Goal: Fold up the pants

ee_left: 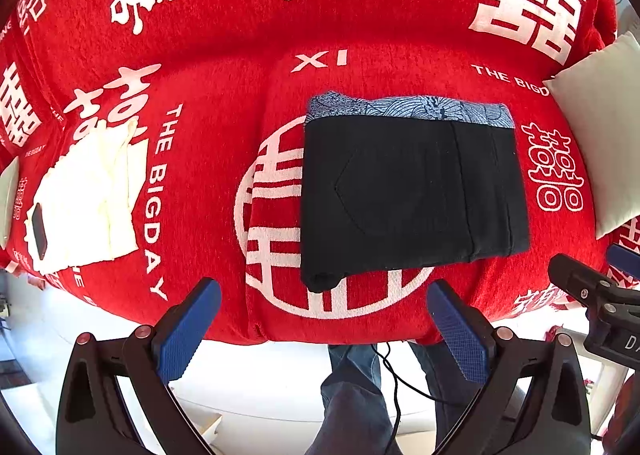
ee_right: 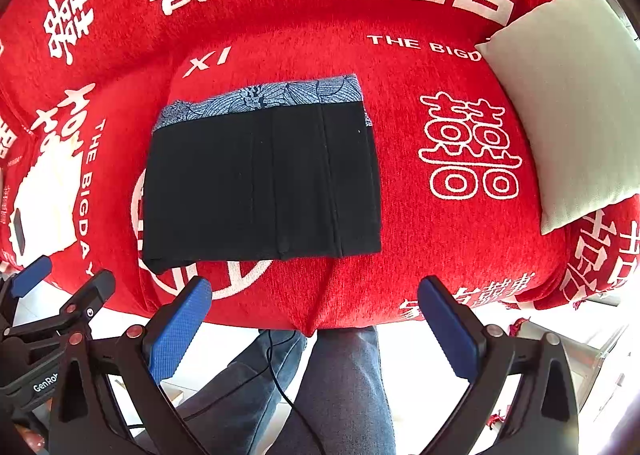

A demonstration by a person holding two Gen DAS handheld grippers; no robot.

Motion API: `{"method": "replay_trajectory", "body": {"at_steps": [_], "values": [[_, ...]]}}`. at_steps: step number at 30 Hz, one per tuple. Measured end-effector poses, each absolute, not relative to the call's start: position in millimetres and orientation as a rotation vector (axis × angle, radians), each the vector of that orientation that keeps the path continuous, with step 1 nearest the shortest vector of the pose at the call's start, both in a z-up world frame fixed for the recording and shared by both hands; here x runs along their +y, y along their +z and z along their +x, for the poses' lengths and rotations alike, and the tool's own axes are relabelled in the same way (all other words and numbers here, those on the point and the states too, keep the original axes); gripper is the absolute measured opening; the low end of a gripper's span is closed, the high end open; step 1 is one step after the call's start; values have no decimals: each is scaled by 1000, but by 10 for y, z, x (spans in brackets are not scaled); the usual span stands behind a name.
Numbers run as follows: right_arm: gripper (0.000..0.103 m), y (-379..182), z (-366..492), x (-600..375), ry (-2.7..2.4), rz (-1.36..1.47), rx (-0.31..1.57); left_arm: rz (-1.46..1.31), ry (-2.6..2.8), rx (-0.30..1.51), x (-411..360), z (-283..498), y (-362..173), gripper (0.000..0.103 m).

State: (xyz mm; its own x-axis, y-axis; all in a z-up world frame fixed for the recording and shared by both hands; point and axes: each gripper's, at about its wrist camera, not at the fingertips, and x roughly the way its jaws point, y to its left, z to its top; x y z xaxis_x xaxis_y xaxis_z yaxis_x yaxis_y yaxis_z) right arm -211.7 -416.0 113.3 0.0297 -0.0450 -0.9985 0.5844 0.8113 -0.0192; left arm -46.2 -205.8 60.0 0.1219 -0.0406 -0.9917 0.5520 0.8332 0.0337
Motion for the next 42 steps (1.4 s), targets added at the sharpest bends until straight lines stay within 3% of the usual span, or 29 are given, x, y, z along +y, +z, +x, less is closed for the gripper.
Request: {"method": "replay_trajectory", "body": {"at_steps": [42], "values": [[103,1147,-2116,-4099,-514,425,1467,461,-451,1390,-2043,-485,595,103]]}}
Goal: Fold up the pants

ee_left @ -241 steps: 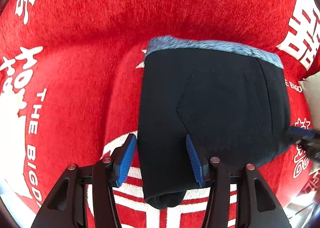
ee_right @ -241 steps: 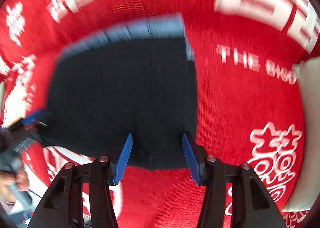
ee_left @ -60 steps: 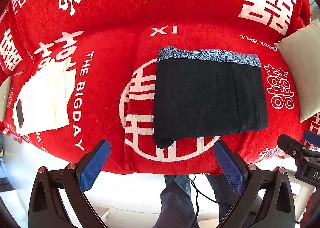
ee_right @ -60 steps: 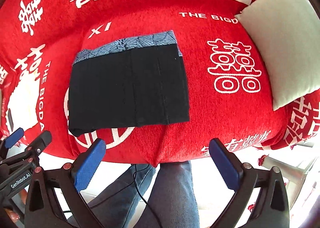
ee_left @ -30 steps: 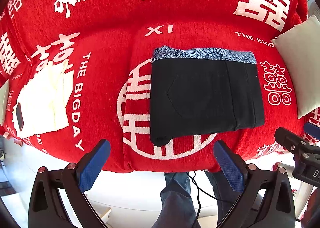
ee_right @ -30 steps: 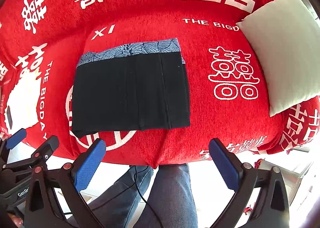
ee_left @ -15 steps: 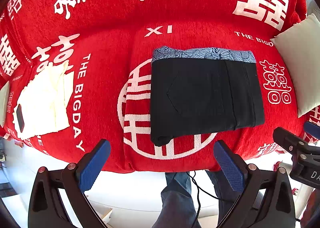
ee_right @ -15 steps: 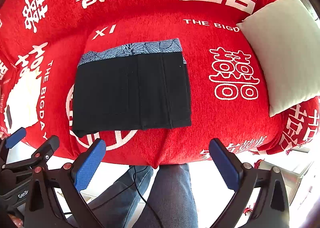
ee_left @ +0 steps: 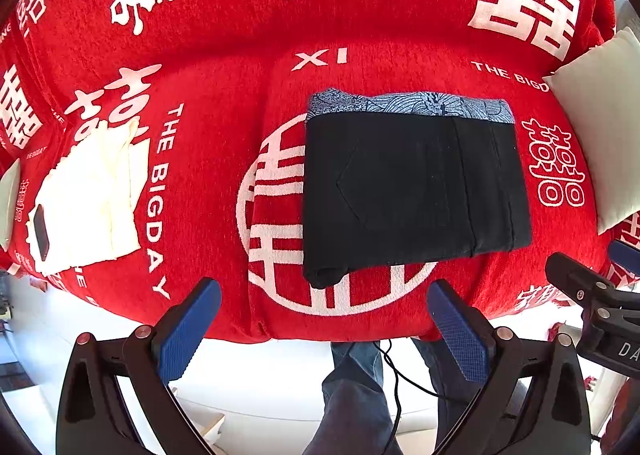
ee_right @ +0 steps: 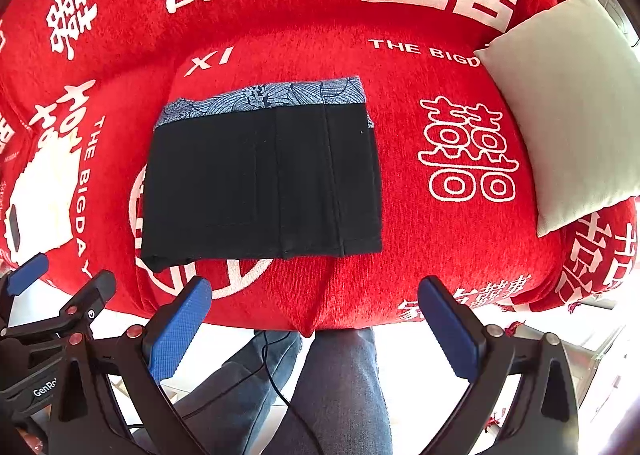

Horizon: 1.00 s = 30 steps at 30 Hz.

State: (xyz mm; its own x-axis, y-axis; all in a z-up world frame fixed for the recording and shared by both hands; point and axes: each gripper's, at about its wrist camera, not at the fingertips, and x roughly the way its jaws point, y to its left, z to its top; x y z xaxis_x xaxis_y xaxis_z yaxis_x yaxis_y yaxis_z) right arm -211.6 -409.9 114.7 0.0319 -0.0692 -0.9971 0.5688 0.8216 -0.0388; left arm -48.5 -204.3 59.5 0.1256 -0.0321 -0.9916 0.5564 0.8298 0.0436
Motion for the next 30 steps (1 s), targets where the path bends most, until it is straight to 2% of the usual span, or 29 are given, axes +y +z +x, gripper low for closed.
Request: {"method": "replay_trajectory", "body": {"at_steps": [30], "values": [[103,1064,-2044,-4005,-501,390,1487,468,-465,1387,-2024,-488,510,103]]}}
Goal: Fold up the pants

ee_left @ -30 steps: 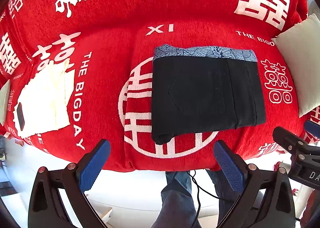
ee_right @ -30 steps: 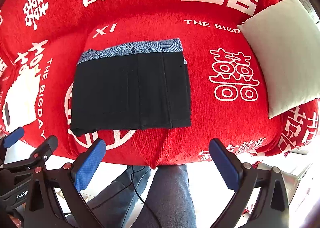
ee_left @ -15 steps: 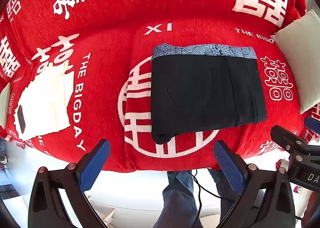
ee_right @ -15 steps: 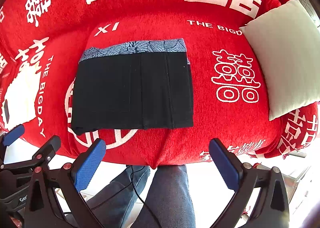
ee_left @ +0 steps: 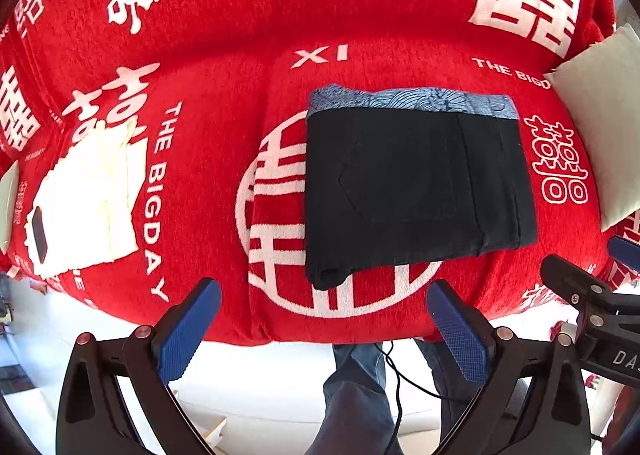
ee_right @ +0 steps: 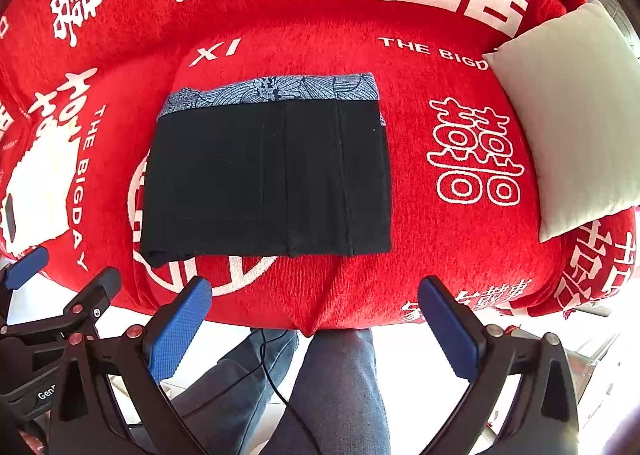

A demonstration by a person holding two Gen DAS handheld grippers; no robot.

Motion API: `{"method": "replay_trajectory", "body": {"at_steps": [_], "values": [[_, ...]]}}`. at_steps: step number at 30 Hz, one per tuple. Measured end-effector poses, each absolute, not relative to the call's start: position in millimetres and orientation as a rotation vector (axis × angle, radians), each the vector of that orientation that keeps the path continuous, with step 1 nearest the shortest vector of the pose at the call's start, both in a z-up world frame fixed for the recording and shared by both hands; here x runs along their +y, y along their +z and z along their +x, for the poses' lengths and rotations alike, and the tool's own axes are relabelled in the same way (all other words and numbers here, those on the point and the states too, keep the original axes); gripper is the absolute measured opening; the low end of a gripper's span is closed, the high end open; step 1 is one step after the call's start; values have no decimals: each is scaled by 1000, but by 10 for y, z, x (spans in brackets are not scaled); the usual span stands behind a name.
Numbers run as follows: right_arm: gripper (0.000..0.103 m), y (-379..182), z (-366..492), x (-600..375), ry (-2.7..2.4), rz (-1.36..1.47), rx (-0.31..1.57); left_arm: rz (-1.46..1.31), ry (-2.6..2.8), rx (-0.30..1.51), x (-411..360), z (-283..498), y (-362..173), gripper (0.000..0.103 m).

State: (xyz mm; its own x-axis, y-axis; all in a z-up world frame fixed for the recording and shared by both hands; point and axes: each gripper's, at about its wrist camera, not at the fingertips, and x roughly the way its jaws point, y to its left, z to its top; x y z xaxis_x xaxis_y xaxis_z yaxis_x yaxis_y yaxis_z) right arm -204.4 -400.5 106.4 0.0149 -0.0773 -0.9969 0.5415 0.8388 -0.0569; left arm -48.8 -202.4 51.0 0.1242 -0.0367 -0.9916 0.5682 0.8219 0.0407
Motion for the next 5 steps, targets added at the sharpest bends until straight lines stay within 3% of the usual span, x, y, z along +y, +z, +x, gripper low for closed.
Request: {"method": "replay_trajectory", "body": {"at_steps": [5], "values": [[103,1045,-2064,-4060,-519,402,1490,470,-476,1397,-2062,-478,488,103]]}}
